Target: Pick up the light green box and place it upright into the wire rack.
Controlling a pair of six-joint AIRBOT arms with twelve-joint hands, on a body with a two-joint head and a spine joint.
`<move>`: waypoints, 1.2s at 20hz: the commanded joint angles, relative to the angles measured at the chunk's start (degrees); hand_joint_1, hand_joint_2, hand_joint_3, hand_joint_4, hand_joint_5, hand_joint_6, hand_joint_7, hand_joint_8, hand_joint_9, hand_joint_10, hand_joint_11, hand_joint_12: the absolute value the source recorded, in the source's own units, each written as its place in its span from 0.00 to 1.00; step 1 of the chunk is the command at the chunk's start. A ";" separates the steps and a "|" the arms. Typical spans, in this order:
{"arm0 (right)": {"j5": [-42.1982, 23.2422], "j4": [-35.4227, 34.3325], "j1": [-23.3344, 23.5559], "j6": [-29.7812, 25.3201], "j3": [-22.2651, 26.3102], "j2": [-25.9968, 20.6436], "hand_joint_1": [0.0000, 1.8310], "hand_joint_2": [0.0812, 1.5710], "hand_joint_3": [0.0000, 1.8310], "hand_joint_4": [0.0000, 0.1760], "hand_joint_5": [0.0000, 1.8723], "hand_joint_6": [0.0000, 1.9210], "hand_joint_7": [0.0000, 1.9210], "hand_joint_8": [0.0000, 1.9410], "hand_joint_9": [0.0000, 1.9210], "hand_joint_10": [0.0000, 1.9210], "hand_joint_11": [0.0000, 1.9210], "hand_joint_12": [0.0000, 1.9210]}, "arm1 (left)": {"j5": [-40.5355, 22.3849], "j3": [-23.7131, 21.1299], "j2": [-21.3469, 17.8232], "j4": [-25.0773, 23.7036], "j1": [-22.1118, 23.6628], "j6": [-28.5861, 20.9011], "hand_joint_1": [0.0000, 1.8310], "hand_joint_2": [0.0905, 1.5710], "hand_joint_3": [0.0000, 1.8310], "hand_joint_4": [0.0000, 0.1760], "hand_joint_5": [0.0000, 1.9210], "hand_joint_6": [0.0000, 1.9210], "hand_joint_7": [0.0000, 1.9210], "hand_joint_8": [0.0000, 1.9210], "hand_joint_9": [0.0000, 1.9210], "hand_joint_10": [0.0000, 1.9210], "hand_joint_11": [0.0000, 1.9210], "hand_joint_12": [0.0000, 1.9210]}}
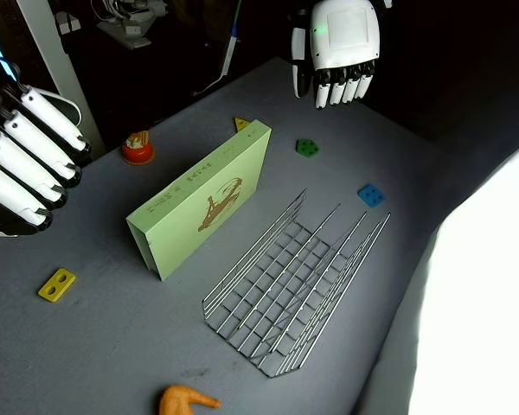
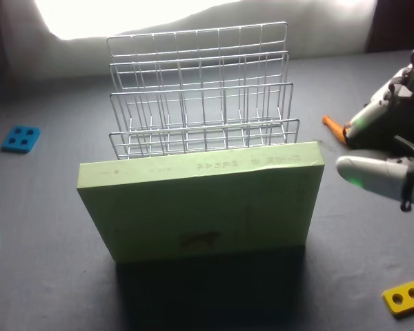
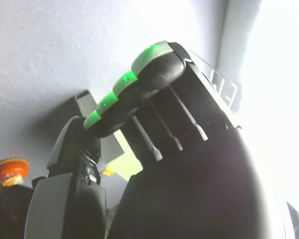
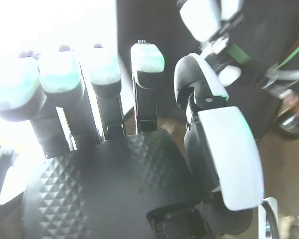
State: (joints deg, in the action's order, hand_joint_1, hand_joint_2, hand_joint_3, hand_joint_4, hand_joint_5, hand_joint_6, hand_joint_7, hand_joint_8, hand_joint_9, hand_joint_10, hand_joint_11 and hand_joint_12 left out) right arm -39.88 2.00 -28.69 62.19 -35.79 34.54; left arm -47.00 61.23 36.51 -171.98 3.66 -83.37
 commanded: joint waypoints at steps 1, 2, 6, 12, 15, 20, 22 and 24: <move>-7.55 -0.38 1.12 -0.22 0.17 -0.05 0.18 0.62 0.09 0.00 0.07 0.04 0.07 0.03 0.06 0.06 0.00 0.31 | 4.16 0.41 0.00 -0.59 0.72 0.31 0.19 0.70 0.10 0.14 0.07 0.04 0.09 0.03 0.08 0.06 0.00 0.41; -6.25 -0.62 1.21 -0.17 0.22 0.22 0.18 0.62 0.09 0.00 0.07 0.04 0.07 0.03 0.06 0.06 0.00 0.31 | 4.16 0.68 0.10 -0.59 0.73 0.31 0.19 0.70 0.10 0.14 0.07 0.04 0.09 0.03 0.08 0.06 0.00 0.41; -3.68 -3.09 1.95 0.79 0.39 0.96 0.15 0.68 0.01 0.00 0.07 0.00 0.07 0.00 0.08 0.01 0.00 0.29 | 4.16 0.22 0.09 -0.59 0.95 0.31 0.18 0.76 0.00 0.12 0.08 0.00 0.10 0.00 0.11 0.01 0.00 0.42; -0.03 -4.31 3.56 0.79 2.34 2.04 0.19 0.66 0.00 0.00 0.05 0.00 0.05 0.00 0.07 0.00 0.00 0.32 | 4.17 -0.21 0.05 -0.59 1.34 0.31 0.19 0.77 0.00 0.10 0.09 0.00 0.10 0.00 0.11 0.00 0.00 0.41; 5.28 -9.95 6.62 0.80 2.81 3.61 0.28 0.63 0.00 0.00 0.04 0.00 0.04 0.00 0.06 0.00 0.00 0.29 | 4.18 -0.13 0.03 -0.59 1.50 0.32 0.19 0.76 0.00 0.13 0.09 0.00 0.11 0.00 0.11 0.00 0.00 0.43; 9.55 -13.73 9.01 3.60 2.75 7.82 0.53 0.62 0.00 0.00 0.01 0.00 0.03 0.00 0.03 0.00 0.00 0.17 | 4.18 0.15 0.09 -0.59 1.41 0.32 0.21 0.76 0.00 0.15 0.09 0.00 0.11 0.00 0.11 0.00 0.00 0.42; 9.68 -14.85 9.06 5.53 2.17 10.11 0.58 0.62 0.00 0.00 0.02 0.00 0.04 0.00 0.04 0.00 0.00 0.20 | 4.18 0.07 0.08 -0.59 1.42 0.32 0.22 0.76 0.00 0.12 0.09 0.00 0.11 0.00 0.11 0.00 0.00 0.41; 10.06 -19.78 9.02 9.94 1.09 12.98 0.58 0.63 0.00 0.03 0.02 0.00 0.03 0.00 0.03 0.00 0.00 0.18 | 4.21 0.38 0.08 -0.59 1.25 0.31 0.21 0.77 0.00 0.11 0.09 0.00 0.10 0.00 0.10 0.00 0.00 0.38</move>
State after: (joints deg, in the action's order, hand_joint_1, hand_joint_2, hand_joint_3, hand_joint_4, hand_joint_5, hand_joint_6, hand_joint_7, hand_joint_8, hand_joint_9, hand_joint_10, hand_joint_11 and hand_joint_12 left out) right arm -23.53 -18.65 -20.56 72.14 -34.98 48.36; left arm -47.35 61.43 36.62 -172.07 4.29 -83.35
